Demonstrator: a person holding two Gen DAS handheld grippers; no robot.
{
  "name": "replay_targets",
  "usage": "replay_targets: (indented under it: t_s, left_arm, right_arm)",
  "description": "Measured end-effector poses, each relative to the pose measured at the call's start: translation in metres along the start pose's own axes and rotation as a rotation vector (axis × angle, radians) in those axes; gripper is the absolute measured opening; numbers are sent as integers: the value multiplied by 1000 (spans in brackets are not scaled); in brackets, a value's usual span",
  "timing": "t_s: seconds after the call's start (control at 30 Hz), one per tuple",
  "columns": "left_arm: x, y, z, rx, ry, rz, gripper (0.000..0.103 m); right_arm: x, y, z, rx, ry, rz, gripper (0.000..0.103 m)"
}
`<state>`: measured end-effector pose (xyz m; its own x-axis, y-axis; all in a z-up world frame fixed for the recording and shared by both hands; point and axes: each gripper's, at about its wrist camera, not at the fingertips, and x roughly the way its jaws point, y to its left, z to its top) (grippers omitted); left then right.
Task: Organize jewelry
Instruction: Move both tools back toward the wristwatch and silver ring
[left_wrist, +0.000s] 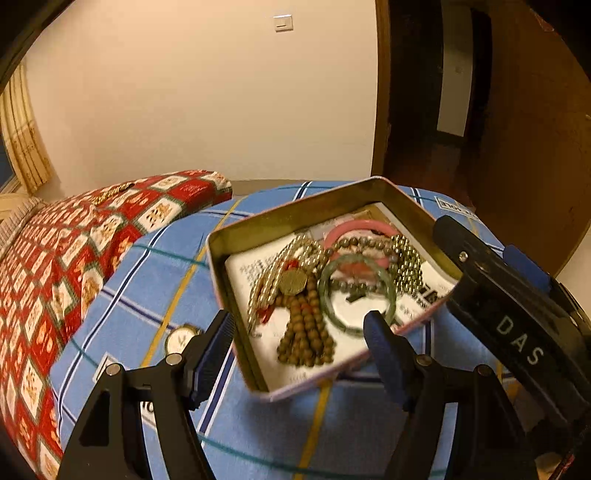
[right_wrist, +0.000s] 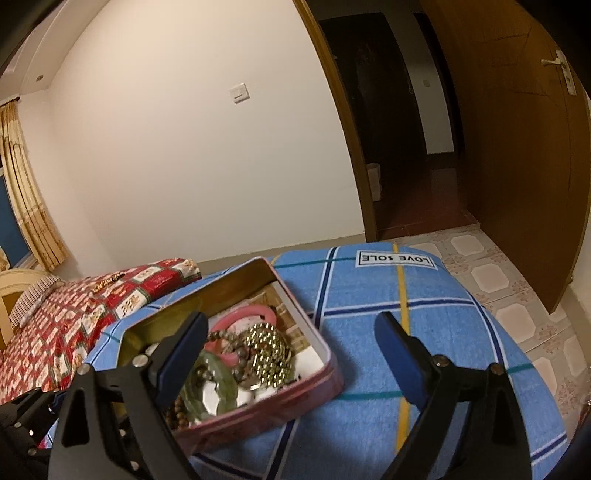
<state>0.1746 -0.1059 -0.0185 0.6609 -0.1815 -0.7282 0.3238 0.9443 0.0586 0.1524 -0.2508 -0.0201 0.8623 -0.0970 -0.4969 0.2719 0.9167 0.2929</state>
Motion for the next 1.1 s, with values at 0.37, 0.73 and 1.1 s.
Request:
replay_targets:
  t_s: [0.37, 0.73, 1.1]
  left_arm:
    - [-16, 15, -33, -59, -2, 2, 73]
    - [-36, 29, -59, -96, -57, 2, 73]
    - [-56, 45, -87, -83, -55, 20, 73]
  right_arm:
    - [-34, 12, -22, -84, -24, -40, 94]
    - [-56, 22, -34, -126, -53, -44, 94]
    - [-74, 32, -55, -127, -7, 25, 94]
